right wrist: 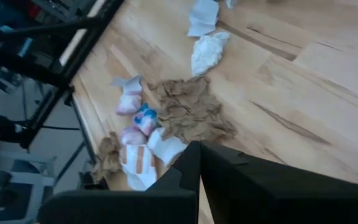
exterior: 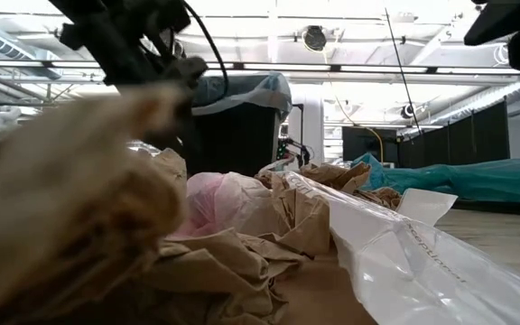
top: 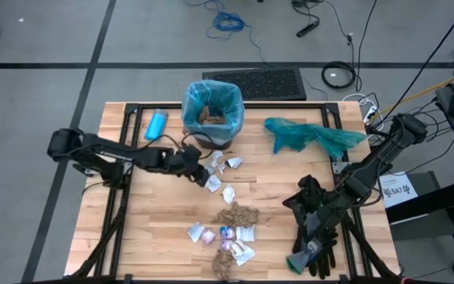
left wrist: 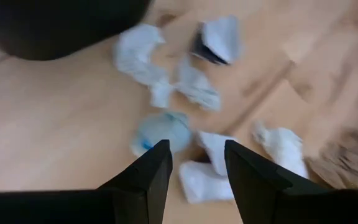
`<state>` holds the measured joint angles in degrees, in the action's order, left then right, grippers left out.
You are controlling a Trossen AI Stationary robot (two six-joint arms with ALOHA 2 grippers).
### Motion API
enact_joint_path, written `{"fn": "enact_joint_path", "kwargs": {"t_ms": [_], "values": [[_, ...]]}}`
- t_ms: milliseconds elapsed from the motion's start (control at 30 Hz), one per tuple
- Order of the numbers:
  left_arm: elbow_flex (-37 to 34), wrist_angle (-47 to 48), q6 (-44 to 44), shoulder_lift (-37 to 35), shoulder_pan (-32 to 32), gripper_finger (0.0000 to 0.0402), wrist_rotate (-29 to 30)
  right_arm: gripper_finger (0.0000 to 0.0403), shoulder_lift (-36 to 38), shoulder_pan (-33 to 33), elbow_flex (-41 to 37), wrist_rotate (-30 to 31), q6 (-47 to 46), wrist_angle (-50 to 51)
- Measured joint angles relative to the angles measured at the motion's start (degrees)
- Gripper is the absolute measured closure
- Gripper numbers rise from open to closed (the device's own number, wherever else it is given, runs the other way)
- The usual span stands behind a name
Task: Place trash/remove bag and relplace
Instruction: Put the blue plastic trash into the trash bin, then put the white paper trash into the trash bin
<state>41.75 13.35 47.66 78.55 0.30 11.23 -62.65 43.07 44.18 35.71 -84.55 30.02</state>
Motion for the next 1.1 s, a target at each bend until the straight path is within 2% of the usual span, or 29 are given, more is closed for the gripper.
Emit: {"fn": "enact_joint_path", "kwargs": {"t_ms": [267,567,700,800,933,1100], "values": [[1.04,-0.06,-3.98,5.47,4.35,0.0249,-6.61,0.0403,-0.02,0.00,0.00,0.13,-0.40,-1.63],[1.10,-7.80,-9.32,11.29,4.57,0.0249,-6.98,0.0403,-0.02,-0.27,0.00,0.47,-3.10,-1.57],[1.13,-9.57,-9.09,14.21,4.60,0.0254,-7.11,0.0403,-0.02,-1.10,0.00,0.47,-3.24,-1.76],[1.13,-9.89,-9.00,15.85,4.61,0.0289,-9.74,0.0403,-0.02,-1.90,0.00,0.48,-3.00,-1.94],[1.13,-10.13,-7.49,16.33,4.16,0.0380,-12.50,0.0403,-0.02,-2.68,0.02,0.47,-1.96,-2.01],[1.48,-11.18,-5.93,15.36,1.78,0.0397,-14.84,0.0403,-0.02,-3.30,0.02,0.45,-0.49,-1.98]]}}
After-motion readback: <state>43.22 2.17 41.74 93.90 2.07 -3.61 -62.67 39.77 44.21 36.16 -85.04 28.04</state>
